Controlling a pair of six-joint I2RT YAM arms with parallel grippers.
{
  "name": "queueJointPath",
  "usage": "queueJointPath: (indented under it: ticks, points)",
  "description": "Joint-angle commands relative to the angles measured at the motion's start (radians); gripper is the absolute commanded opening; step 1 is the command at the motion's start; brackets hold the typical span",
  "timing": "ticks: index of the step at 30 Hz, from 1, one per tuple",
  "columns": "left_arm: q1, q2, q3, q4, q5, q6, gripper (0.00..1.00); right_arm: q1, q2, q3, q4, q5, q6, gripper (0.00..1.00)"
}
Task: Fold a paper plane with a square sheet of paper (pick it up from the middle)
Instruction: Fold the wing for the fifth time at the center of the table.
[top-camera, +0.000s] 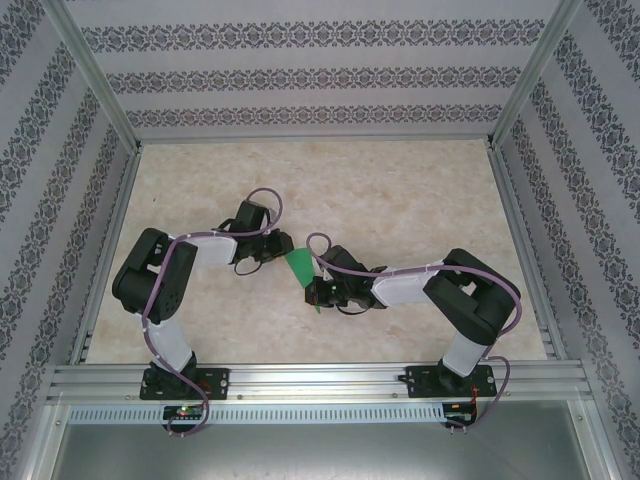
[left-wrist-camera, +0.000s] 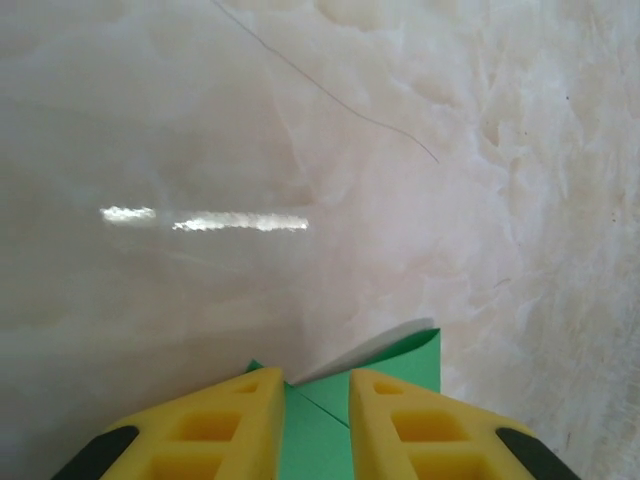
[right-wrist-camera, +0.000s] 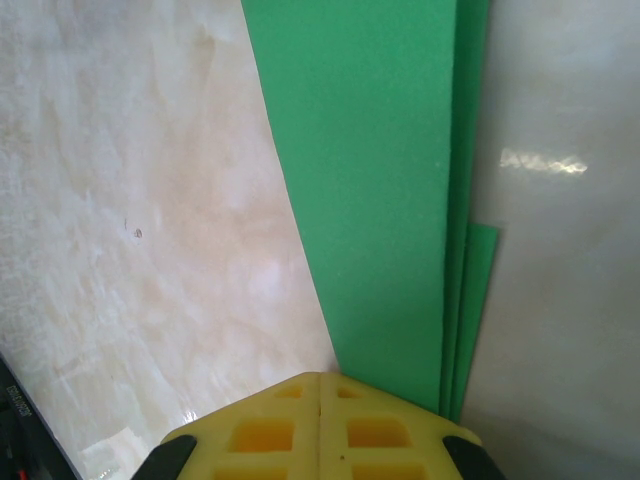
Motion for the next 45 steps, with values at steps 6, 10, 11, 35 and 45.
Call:
queueJointPath:
  ticks: [6, 10, 11, 35, 45]
  points:
    - [0.035, -0.018, 0.084, -0.088, -0.042, 0.077, 0.26, -0.002, 0.072, -0.028, -0.127, 0.006, -0.021, 0.0]
    - [0.033, -0.054, 0.056, -0.071, -0.037, 0.069, 0.28, -0.001, 0.079, -0.023, -0.123, 0.006, -0.019, 0.0]
    - [0.033, -0.066, 0.039, -0.057, -0.028, 0.062, 0.28, -0.001, 0.082, -0.021, -0.124, 0.006, -0.021, 0.0]
    - [-0.083, -0.067, -0.106, 0.182, 0.117, -0.018, 0.29, 0.0, 0.102, -0.01, -0.12, 0.002, -0.008, 0.0]
    - [-0.036, -0.006, -0.065, 0.105, 0.001, 0.031, 0.28, -0.006, 0.07, -0.032, -0.15, 0.008, -0.03, 0.0]
